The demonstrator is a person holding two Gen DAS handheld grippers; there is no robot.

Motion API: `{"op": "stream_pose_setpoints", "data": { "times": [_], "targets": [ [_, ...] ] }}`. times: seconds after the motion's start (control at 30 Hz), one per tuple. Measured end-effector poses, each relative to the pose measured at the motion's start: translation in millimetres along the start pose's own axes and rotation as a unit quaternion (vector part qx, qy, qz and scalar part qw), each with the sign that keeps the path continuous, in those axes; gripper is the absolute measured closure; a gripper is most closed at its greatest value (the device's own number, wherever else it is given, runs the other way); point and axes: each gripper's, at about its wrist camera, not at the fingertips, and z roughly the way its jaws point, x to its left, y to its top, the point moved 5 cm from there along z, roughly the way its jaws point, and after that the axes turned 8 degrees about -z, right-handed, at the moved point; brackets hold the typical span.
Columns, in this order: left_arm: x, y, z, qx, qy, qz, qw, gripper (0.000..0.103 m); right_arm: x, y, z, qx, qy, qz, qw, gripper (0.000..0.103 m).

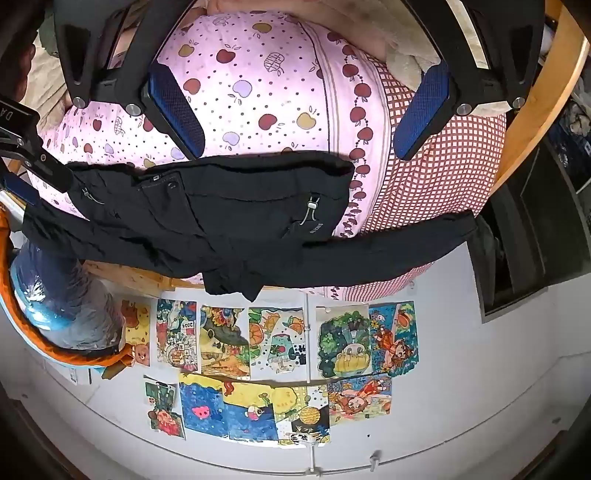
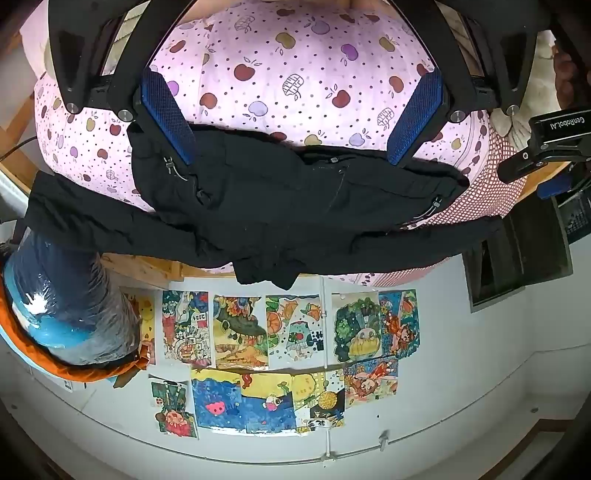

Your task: Fold large clothes

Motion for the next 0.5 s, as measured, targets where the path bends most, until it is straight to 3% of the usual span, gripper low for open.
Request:
{"op": "stream_pose_setpoints", "data": {
  "times": [0.5],
  "targets": [
    [-2.3, 0.9, -2.5, -0.006, -0.001, 0.003, 1.0000, 0.000, 0.2, -4.5, 2.4, 0.008, 0.000, 0.002, 1.000, 0.001]
  ]
}}
